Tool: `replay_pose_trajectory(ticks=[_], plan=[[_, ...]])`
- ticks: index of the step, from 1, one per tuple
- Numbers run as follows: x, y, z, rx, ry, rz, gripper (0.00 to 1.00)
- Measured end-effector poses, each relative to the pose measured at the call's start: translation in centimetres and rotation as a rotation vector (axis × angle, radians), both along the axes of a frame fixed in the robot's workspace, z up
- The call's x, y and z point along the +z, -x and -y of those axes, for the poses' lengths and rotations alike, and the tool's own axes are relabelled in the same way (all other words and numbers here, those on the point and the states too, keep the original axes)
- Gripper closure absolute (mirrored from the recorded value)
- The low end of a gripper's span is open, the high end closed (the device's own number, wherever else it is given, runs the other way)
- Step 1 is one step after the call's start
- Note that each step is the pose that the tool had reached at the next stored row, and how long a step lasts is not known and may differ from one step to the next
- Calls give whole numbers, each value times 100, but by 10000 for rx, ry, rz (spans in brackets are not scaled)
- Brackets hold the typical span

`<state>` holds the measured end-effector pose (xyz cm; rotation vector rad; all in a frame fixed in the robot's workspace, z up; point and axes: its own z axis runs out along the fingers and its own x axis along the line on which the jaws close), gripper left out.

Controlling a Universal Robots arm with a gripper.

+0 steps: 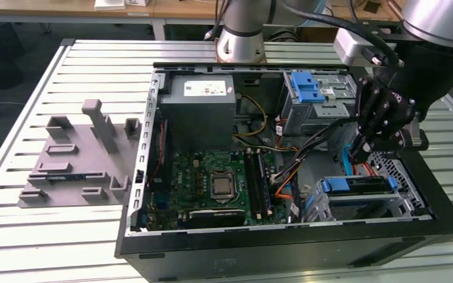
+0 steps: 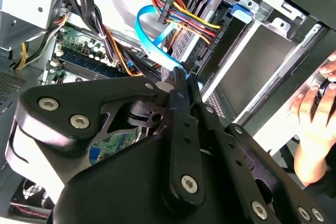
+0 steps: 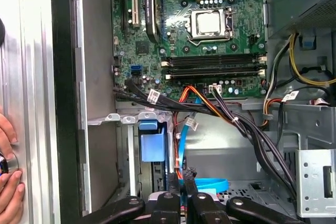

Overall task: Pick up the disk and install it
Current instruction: 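Insert the second disk wire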

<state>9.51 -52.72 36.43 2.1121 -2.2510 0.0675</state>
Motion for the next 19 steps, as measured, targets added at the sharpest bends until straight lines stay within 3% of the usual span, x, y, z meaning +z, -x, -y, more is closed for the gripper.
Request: replay_pose_trajectory(ticks=[9,19], plan=[[-82,-2,83,0,-2,0,84],[-159,-37,90,0,2,0,84]])
